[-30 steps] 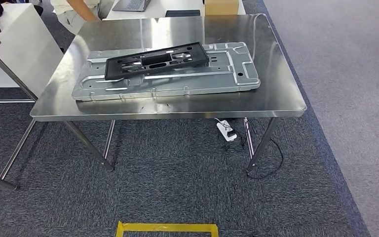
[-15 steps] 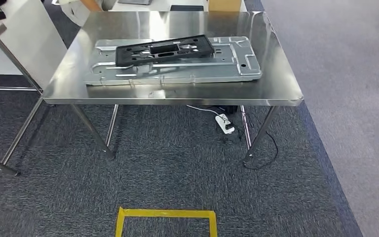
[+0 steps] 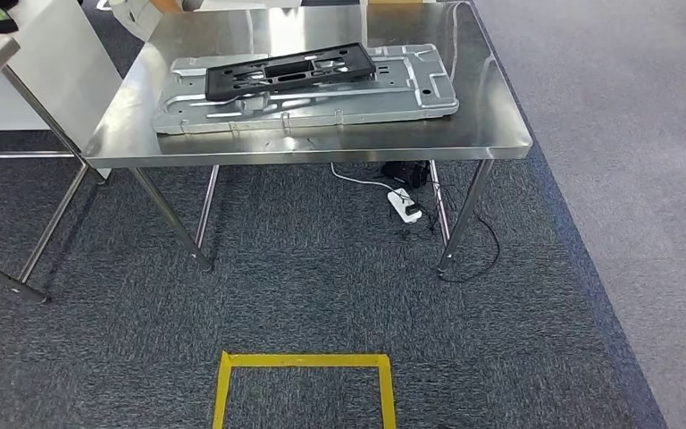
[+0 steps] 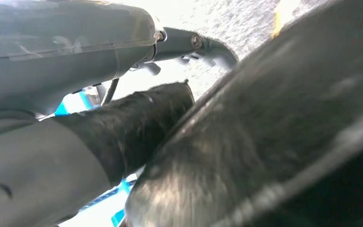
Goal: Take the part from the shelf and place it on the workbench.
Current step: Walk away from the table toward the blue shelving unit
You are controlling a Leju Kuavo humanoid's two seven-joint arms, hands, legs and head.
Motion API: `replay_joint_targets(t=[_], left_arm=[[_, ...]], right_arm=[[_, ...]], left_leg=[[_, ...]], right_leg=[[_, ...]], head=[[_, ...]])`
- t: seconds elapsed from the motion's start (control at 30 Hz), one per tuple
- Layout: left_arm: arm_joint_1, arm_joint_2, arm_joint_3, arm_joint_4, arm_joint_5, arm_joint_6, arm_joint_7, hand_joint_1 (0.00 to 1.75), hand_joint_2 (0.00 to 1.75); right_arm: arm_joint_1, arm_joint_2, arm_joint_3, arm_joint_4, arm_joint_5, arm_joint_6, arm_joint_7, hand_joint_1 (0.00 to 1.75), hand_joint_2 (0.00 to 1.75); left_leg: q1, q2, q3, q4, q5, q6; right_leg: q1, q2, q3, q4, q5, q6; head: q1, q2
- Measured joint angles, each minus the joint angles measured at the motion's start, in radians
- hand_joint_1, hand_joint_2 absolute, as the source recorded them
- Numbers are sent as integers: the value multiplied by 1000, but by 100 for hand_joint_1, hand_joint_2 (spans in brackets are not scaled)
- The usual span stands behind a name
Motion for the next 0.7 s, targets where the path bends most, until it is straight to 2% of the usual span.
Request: replay_joint_targets(t=[0.07,0.1,0.13,0.17,0.2,0.23,0.27,0.3,0.33,0.37,0.4,0.43,0.47,0.5,0.57,0.6,0.63,0.67,0.7], left_arm=[[1,1,0,0,-3,-5,2,0,0],[1,2,0,0,-9,-9,3,0,0],[0,3,0,0,-20,-16,5,0,0],[0,4,-2,0,-37,-25,7,0,0],[0,6,-5,0,-59,-37,10,0,0],[-1,7,-10,0,-78,-48,11,0,0],[-1,9,-17,0,-91,-59,11,0,0],[-1,11,-23,0,-98,-68,11,0,0],[-1,13,-28,0,-100,-74,11,0,0],[-1,14,-33,0,-101,-79,10,0,0],[0,14,-37,0,-101,-82,10,0,0],[0,15,-40,0,-101,-85,11,0,0],[0,15,-44,0,-100,-86,11,0,0],[0,15,-47,0,-100,-87,11,0,0],[0,16,-51,0,-100,-89,13,0,0],[0,16,-53,0,-99,-90,13,0,0],[0,17,-54,0,-99,-91,14,0,0],[-1,17,-55,0,-99,-92,14,0,0],[-1,18,-56,0,-99,-93,14,0,0]], right_arm=[[0,-2,2,1,-2,4,3,0,0],[0,-2,4,1,-8,7,4,0,0],[-2,-2,5,1,-21,11,4,0,0],[-6,-2,5,0,-42,13,5,0,0],[-11,-4,6,-4,-73,13,12,0,0],[-18,-7,6,-12,-106,7,25,0,0],[-26,-12,6,-26,-142,-6,44,0,0],[-32,-18,6,-44,-177,-22,66,0,0],[-39,-25,7,-61,-208,-39,85,0,0],[-44,-33,8,-76,-235,-53,100,0,0],[-47,-41,11,-88,-258,-63,108,0,0],[-50,-48,16,-97,-278,-70,111,0,0],[-52,-55,22,-106,-295,-74,110,0,0],[-53,-60,28,-114,-311,-77,108,0,0],[-54,-67,41,-128,-332,-80,102,0,0],[-55,-69,47,-134,-341,-82,99,0,0],[-57,-71,53,-140,-348,-84,96,0,0],[-60,-74,58,-144,-353,-86,94,0,0],[-63,-76,64,-149,-357,-89,92,0,0]], left_leg=[[7,-1,-25,111,-91,-12],[9,-1,-29,160,-109,-15],[10,-1,-21,186,-102,-17],[10,-1,1,180,-76,-17],[10,-1,38,142,-43,-16],[10,-1,86,76,-26,-12],[9,-2,138,0,-26,-7],[6,-4,175,-61,-34,-1],[3,-6,196,-102,-47,7],[0,-7,203,-119,-49,15],[0,-6,196,-121,-41,22],[1,-4,189,-123,-30,30],[3,-2,179,-125,-17,38],[5,0,166,-128,-4,46],[4,3,135,-126,21,56],[2,3,118,-124,33,57],[0,3,99,-120,45,57],[-1,4,80,-114,56,56],[-2,4,60,-106,66,55]], right_leg=[[1,-1,-30,1,23,-4],[1,-1,-46,4,34,-2],[2,-1,-62,7,45,-1],[1,-2,-78,11,55,1],[1,-1,-93,16,65,3],[1,0,-107,19,75,6],[2,2,-116,22,84,11],[2,4,-121,21,94,17],[2,4,-122,19,104,24],[2,4,-122,15,113,31],[3,4,-122,11,122,38],[2,4,-125,14,117,43],[2,5,-134,30,90,46],[2,5,-146,65,45,48],[2,5,-176,182,-63,49],[2,5,-183,241,-89,50],[2,5,-180,279,-87,50],[3,5,-162,287,-62,49],[3,5,-126,262,-28,46]], head=[[-6,0],[-6,0],[-7,0],[-7,0],[-7,0],[-7,0],[-7,0],[-6,0],[-7,0],[-7,0],[-7,0],[-8,0],[-7,0],[-4,0],[-1,0],[0,0],[0,0],[0,0],[0,0]])
